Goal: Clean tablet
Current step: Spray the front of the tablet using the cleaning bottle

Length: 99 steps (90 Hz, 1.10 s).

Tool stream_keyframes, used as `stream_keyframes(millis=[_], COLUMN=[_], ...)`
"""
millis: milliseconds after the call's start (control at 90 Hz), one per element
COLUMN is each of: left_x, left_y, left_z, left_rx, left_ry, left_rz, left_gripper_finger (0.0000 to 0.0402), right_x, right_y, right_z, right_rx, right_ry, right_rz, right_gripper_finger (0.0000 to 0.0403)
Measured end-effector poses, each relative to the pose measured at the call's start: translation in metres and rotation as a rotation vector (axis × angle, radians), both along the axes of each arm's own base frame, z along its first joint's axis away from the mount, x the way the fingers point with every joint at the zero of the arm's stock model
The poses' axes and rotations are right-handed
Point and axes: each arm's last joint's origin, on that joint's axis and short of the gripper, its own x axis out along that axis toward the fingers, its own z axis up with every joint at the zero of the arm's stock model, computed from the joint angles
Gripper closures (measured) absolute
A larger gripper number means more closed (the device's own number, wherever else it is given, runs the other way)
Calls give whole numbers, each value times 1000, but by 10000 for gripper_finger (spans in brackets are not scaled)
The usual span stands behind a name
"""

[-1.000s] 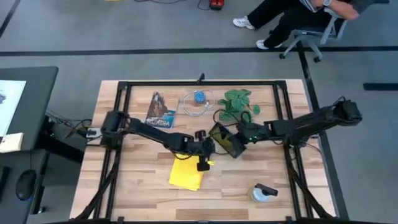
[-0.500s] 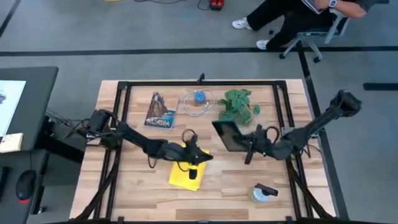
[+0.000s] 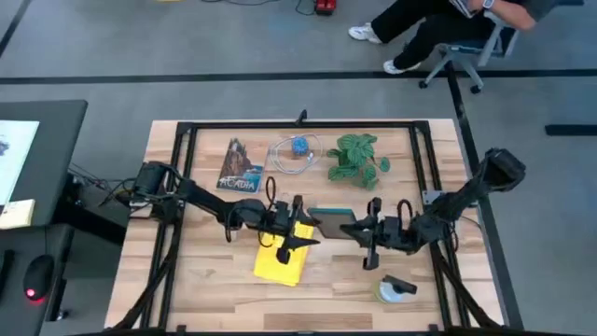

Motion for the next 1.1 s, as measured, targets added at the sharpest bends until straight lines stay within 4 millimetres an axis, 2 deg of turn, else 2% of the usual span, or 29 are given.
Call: stream_keyframes(millis=[133, 244, 378, 544, 744, 922, 1011, 1100], left_x=[5, 7, 6, 5, 4, -4, -12, -22], left_y=[-1, -5, -9, -16, -22, -27, -32, -36], left_z=[8, 13, 12, 10, 1, 1, 9, 18], left_rx=[-11, -11, -25, -7, 3, 51, 80, 115], left_ry=[-21, -32, -23, -4, 95, 218, 253, 292], left_rz=[7, 1, 30, 93, 222, 363, 428, 482], left_gripper_finger=[182, 199, 259, 379, 394, 396, 396, 396], right_x=[8, 14, 15, 14, 12, -10, -21, -31], right_y=[-2, -1, 0, 3, 0, 4, 11, 19], right_z=[-3, -4, -4, -4, -3, 23, 49, 80], right_rx=[-11, -21, -44, -43, -85, -149, -179, -186], right_ry=[-14, -6, -5, 2, 54, 147, 233, 331], right_rz=[23, 13, 8, 21, -65, -195, -229, -175], right_gripper_finger=[390, 390, 390, 373, 317, 232, 187, 155])
